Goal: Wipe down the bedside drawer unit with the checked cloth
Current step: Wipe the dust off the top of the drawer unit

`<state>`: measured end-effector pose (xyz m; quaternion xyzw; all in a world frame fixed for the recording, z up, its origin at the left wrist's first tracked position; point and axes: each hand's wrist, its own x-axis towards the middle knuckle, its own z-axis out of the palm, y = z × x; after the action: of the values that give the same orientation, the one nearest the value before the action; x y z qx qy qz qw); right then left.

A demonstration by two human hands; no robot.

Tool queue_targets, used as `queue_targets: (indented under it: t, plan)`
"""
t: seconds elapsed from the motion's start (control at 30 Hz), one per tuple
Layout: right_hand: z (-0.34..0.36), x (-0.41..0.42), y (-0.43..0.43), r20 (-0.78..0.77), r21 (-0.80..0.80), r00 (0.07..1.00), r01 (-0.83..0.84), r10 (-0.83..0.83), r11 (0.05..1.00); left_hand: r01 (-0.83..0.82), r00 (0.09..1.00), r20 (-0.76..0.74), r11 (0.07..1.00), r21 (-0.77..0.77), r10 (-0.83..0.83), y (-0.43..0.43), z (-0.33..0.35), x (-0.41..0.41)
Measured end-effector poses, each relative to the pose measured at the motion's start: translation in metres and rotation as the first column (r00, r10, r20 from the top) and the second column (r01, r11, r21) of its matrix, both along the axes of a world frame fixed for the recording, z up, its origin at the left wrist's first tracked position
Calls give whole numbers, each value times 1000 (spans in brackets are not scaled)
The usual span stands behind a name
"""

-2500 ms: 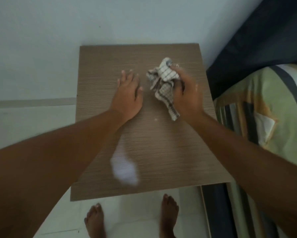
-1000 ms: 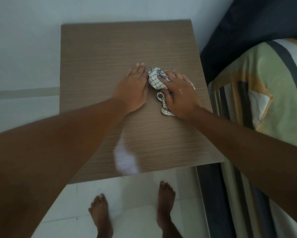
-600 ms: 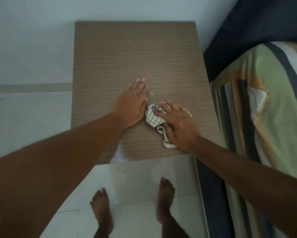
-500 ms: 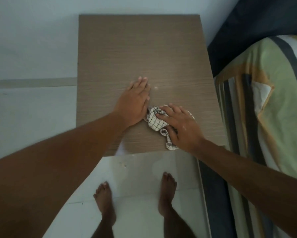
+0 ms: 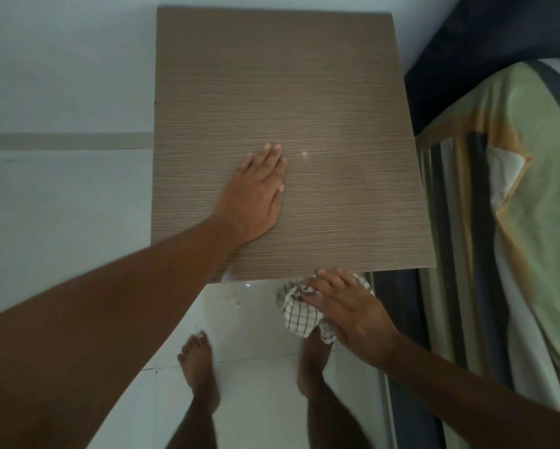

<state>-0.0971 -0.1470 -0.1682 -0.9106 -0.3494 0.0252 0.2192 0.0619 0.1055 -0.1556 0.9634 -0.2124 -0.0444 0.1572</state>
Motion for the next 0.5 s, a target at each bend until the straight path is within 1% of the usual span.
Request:
queue_targets:
  t: [0.13,0.23,0.37,0.5]
  plan:
    - [12,-11,7,0,90,997,73,-73,993,-22,1000,3,999,-45,22,2,-1,0]
    - [26,3,24,-23,203,989,149,-148,968,-44,999,-14,992,-120,43,4,1,2]
    - [39,55,52,9,303,981,182,-194,936,-82,996,-46,979,-186,75,16,4,14]
    - [40,123,76,-37,360,951,300,-308,883,-118,992,-62,983,-142,110,34,6,33]
